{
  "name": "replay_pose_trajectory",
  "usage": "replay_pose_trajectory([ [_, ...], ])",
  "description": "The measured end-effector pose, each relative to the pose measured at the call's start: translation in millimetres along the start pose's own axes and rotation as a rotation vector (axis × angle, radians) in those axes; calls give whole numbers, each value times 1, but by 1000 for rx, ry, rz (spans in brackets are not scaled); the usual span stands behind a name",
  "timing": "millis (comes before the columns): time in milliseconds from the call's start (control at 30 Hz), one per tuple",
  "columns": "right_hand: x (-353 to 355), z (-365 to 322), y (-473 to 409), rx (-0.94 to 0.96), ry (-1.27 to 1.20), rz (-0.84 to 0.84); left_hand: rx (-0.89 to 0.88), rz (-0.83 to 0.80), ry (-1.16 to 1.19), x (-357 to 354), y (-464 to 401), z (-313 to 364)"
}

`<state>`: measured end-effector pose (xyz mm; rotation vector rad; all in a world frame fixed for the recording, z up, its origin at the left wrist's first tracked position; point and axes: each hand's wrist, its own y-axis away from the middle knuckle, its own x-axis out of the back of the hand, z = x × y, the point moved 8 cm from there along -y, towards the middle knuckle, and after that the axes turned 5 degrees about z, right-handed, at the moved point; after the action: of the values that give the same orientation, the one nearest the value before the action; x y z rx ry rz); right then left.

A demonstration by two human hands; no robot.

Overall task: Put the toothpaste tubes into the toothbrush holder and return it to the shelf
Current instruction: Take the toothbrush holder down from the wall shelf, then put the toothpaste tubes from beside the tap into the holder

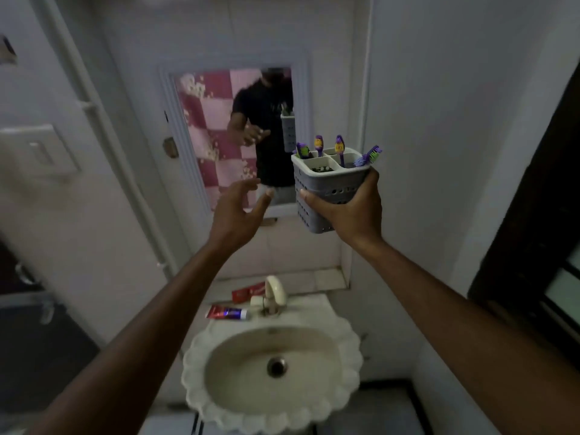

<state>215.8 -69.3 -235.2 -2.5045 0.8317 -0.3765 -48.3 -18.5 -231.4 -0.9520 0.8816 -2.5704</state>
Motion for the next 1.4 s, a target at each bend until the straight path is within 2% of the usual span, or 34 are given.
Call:
replay_pose_trajectory([
  [267, -39, 123, 79, -155, 175, -87, 288, -139, 79, -52, 117, -145],
  [400, -65, 185, 119, -273, 215, -136, 442, -280, 24, -75, 159, -234],
  [500, -75, 220, 143, -348, 231, -144, 474, -388, -109, -90, 169, -283],
  [600, -83, 250, 164, -425, 254, -132, 418, -554, -253, -110, 169, -319],
  [733, -97, 284, 178, -514, 248, -100, 206, -756, -444, -142, 164, -345],
  [867, -108, 312, 176, -538, 263, -104, 52, -956, -750, -173, 170, -368],
  [967, -115, 328, 169, -535, 269, -121, 15, -941, -822, -180, 174, -379],
  [1033, -120, 338, 164, -532, 249, -151, 151, -826, -738, -171, 172, -382],
  [1067, -121, 342, 162, -528, 234, -168, 276, -729, -650, -162, 170, -383],
  [1100, -122, 346, 161, -518, 222, -185, 444, -634, -522, -149, 169, -382],
  [1167, -121, 351, 161, -497, 214, -226, 869, -446, -119, -127, 179, -372],
  [1200, -120, 353, 164, -492, 218, -233, 1002, -375, 54, -119, 183, -366],
  [1267, -121, 355, 168, -507, 224, -263, 1065, -330, 206, -110, 179, -348],
  [1400, -123, 357, 176, -543, 271, -298, 1039, -488, 467, -124, 152, -287],
])
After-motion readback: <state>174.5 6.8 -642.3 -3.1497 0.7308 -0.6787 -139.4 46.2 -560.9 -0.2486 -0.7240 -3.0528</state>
